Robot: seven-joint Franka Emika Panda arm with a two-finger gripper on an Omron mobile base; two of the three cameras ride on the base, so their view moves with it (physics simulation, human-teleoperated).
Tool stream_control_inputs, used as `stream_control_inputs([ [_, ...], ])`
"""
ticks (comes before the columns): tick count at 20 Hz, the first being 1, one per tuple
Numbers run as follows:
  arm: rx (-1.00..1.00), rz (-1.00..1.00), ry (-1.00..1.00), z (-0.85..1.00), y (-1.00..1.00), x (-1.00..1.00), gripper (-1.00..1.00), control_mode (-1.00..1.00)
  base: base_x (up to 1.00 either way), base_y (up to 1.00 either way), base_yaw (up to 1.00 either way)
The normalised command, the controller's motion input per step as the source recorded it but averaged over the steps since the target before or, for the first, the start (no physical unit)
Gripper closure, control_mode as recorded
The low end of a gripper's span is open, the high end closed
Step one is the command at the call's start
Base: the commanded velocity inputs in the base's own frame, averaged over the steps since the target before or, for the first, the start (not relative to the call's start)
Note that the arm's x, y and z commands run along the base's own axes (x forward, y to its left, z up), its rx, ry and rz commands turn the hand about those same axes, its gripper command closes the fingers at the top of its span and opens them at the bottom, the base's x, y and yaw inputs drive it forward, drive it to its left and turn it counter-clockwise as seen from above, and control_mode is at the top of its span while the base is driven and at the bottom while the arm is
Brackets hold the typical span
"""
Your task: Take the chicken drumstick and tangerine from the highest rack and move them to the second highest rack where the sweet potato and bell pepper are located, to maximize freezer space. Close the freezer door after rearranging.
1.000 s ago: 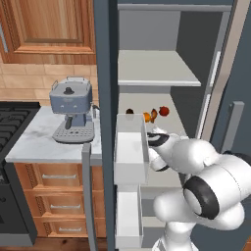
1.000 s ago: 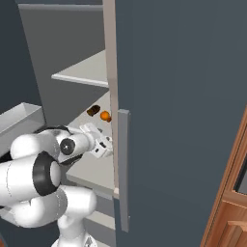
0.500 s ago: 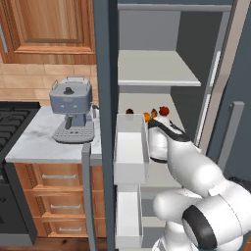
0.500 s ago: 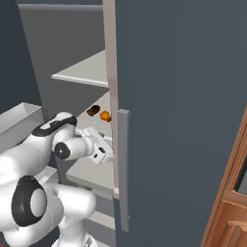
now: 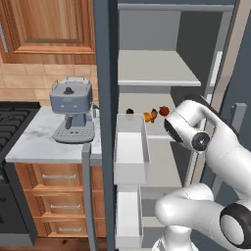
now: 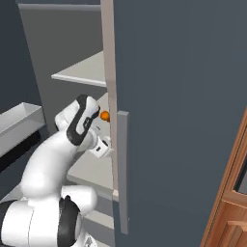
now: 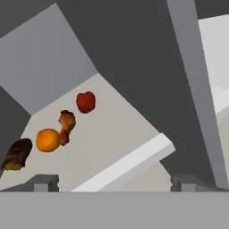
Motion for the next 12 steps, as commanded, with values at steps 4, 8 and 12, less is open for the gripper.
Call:
stream_control_inputs([
  [4,0.01,0.00,-0.13,1.00,0.00,-0.37,-1.00,-1.00,0.00,0.00,0.00],
  [8,-0.26,0.00,-0.53,1.00,0.00,-0.44,-1.00,-1.00,0.00,0.00,0.00],
  [12,-0.44,0.00,-0.75,1.00,0.00,-0.41,-1.00,-1.00,0.00,0.00,0.00],
])
